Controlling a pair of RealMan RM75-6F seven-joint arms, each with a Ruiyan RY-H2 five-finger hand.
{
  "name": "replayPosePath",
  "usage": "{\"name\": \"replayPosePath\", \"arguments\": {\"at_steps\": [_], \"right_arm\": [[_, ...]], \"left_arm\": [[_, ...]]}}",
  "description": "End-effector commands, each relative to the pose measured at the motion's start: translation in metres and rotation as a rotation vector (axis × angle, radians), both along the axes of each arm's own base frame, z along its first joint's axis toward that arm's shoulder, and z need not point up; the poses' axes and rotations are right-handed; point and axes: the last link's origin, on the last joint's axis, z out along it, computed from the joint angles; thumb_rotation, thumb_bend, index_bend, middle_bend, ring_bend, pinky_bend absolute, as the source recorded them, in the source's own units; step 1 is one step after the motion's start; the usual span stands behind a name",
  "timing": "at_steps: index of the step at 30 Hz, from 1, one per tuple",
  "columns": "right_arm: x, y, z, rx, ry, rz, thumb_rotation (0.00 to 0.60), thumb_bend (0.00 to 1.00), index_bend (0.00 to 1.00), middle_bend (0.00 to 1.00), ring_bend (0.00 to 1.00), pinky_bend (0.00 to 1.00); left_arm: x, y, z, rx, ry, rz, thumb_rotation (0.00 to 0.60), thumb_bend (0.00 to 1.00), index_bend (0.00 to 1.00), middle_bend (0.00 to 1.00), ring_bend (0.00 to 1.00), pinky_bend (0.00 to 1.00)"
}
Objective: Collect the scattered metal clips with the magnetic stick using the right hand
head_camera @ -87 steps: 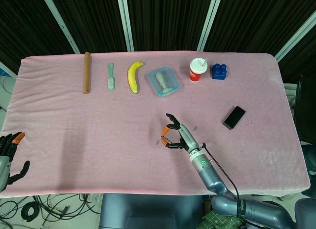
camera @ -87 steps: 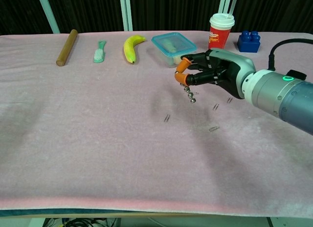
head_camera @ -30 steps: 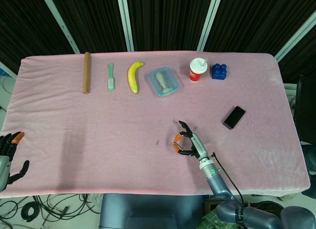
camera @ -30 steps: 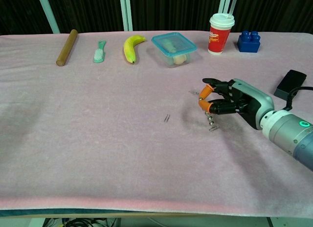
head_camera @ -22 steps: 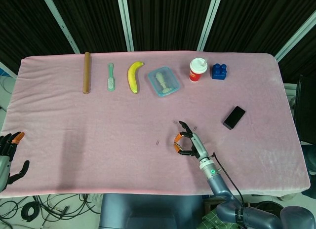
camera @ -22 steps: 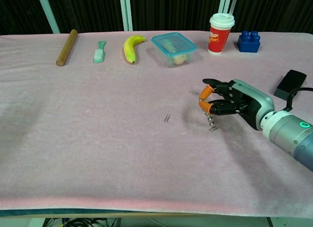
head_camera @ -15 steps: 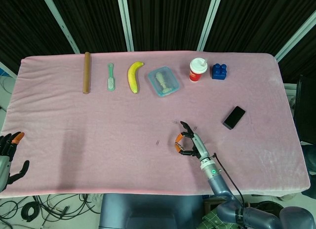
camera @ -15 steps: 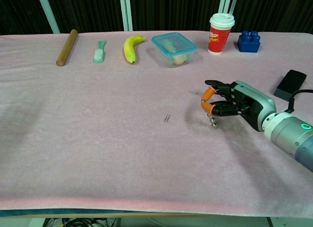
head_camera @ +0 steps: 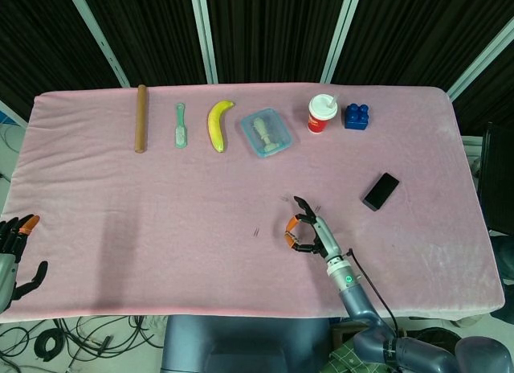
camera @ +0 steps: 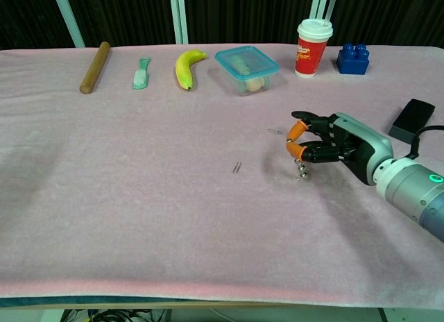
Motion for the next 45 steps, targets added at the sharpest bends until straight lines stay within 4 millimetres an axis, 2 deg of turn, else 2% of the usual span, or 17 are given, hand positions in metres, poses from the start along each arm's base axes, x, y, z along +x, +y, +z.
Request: {"name": "replayPosePath", "arguments": {"at_steps": [1, 10, 16, 23, 31, 38, 45], "right_arm": [[0.005, -0.003, 0.004, -0.012, 0.003, 0.02, 0.6, 0.39, 0.65, 0.0, 0.0, 0.17], [0.036, -0.019, 0.005, -0.021, 0.007, 0.031, 0.6, 0.39, 0.66, 0.0, 0.0, 0.17], [0.063, -0.024, -0.009, 0.006, 0.007, 0.021, 0.6, 0.39, 0.66, 0.0, 0.0, 0.17], [0.084, -0.031, -0.025, 0.021, 0.015, 0.012, 0.6, 0.39, 0.66, 0.0, 0.0, 0.17], [0.098, -0.034, -0.041, 0.037, 0.017, 0.005, 0.6, 0.39, 0.66, 0.0, 0.0, 0.17], [0.099, -0.032, -0.055, 0.055, 0.036, 0.005, 0.6, 0.39, 0.66, 0.0, 0.0, 0.17], [0.098, -0.034, -0.059, 0.042, 0.037, 0.016, 0.6, 0.39, 0.66, 0.0, 0.0, 0.17]], "left_arm": [[0.0, 0.0, 0.0, -0.001, 0.0, 0.0, 0.6, 0.42, 0.07, 0.08, 0.0, 0.0], [0.0, -0.001, 0.0, -0.003, -0.007, -0.002, 0.6, 0.42, 0.07, 0.08, 0.0, 0.0], [-0.001, 0.0, 0.001, -0.008, -0.015, 0.001, 0.6, 0.42, 0.07, 0.08, 0.0, 0.0], [-0.001, 0.0, 0.001, -0.011, -0.021, 0.001, 0.6, 0.42, 0.07, 0.08, 0.0, 0.0], [-0.002, 0.0, 0.002, -0.009, -0.025, 0.007, 0.6, 0.42, 0.07, 0.08, 0.0, 0.0], [-0.003, 0.0, 0.002, -0.009, -0.027, 0.007, 0.6, 0.42, 0.07, 0.08, 0.0, 0.0], [-0.003, 0.001, 0.002, -0.009, -0.026, 0.007, 0.6, 0.42, 0.07, 0.08, 0.0, 0.0]]}}
